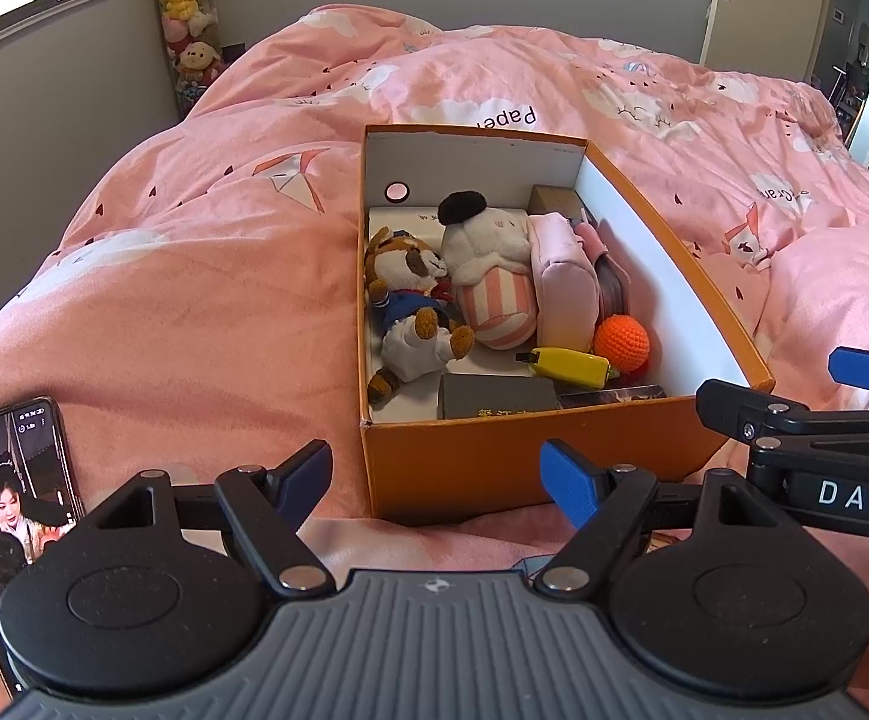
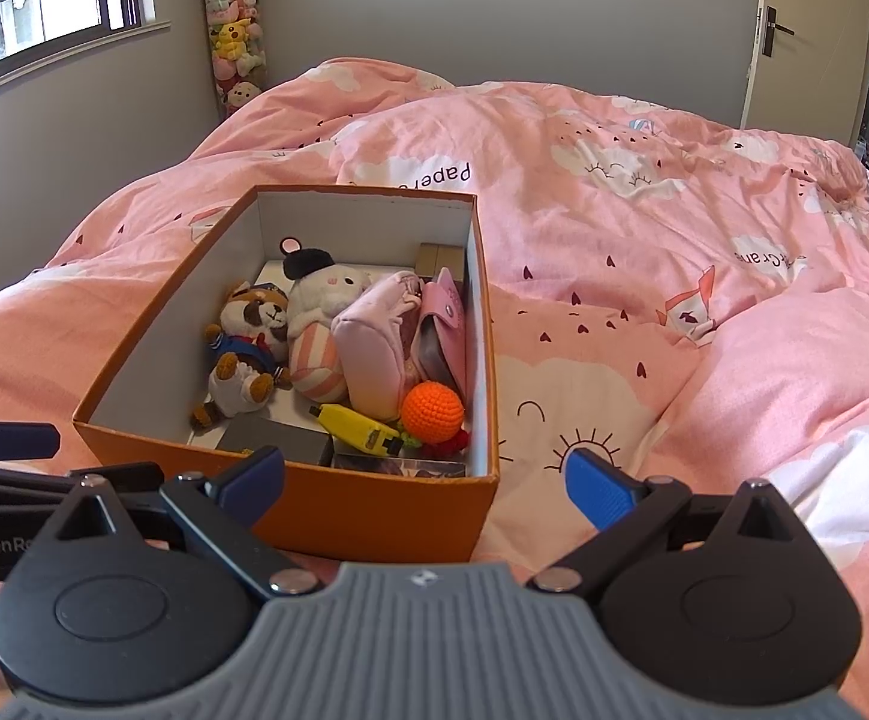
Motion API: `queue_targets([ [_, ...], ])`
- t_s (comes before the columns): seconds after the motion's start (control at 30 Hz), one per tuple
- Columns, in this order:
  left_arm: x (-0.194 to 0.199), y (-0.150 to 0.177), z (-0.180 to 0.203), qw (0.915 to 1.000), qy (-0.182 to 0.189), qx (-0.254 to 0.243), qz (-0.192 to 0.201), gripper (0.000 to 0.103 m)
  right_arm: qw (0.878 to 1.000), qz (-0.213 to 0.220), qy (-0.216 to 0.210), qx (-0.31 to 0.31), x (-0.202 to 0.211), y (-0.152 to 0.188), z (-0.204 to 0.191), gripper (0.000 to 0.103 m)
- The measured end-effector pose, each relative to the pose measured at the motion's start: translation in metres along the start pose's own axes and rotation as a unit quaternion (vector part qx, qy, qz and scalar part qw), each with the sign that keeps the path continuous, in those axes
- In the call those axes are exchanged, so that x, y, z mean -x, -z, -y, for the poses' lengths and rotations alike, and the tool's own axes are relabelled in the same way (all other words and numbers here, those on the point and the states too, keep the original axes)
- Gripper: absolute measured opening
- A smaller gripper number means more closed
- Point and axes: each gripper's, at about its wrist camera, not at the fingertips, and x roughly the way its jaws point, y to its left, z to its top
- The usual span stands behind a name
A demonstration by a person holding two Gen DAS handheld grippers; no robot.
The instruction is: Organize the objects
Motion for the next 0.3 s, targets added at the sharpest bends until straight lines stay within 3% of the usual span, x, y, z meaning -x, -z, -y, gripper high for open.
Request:
queue_targets([
  [0.3,0.001,0.0004,0.0003,1.0,0.0,-0.001,0.001,0.093,1.0,-0.001,-0.001,-0.002,0.0014,-0.0009,0.0008,0.1],
])
